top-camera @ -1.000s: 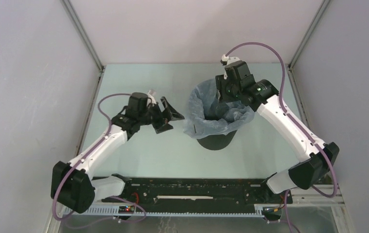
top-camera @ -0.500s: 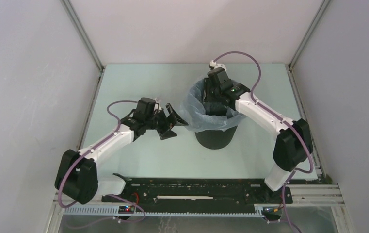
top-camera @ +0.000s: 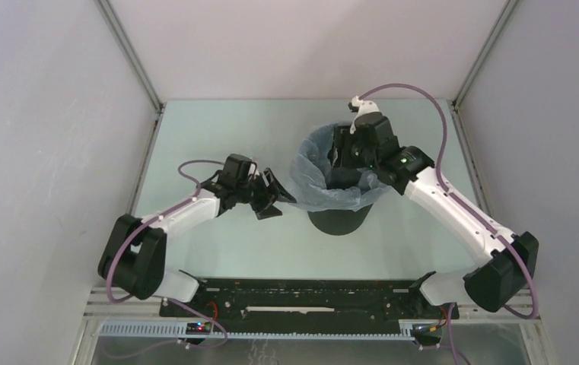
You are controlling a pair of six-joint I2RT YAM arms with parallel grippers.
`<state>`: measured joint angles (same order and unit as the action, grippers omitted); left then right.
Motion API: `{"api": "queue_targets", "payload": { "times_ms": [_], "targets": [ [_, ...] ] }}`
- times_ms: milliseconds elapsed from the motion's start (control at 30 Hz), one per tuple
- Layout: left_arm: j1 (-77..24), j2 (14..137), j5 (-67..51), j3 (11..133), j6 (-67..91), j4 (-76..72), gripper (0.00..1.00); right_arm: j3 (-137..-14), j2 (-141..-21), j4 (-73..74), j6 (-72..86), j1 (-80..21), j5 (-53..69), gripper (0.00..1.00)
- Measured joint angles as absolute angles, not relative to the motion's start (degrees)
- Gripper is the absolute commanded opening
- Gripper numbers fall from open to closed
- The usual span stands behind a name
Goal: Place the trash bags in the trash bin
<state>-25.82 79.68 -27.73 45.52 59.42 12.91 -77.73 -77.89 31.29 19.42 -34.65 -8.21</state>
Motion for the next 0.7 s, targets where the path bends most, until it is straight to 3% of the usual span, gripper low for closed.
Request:
{"api": "queue_targets", "payload": {
  "times_ms": [300, 700],
  "targets": [
    [-27.4, 90.7, -29.4, 48.5, 57.8, 11.8, 0.58, -73.5, -87.9, 32.5, 21.1, -34.9, -4.3, 0.64],
    [-28.0, 90.1, -29.7, 49.4, 56.4, 12.7, 0.64, -73.6, -88.2, 33.6, 21.4, -35.0, -3.0, 0.67]
  ]
}}
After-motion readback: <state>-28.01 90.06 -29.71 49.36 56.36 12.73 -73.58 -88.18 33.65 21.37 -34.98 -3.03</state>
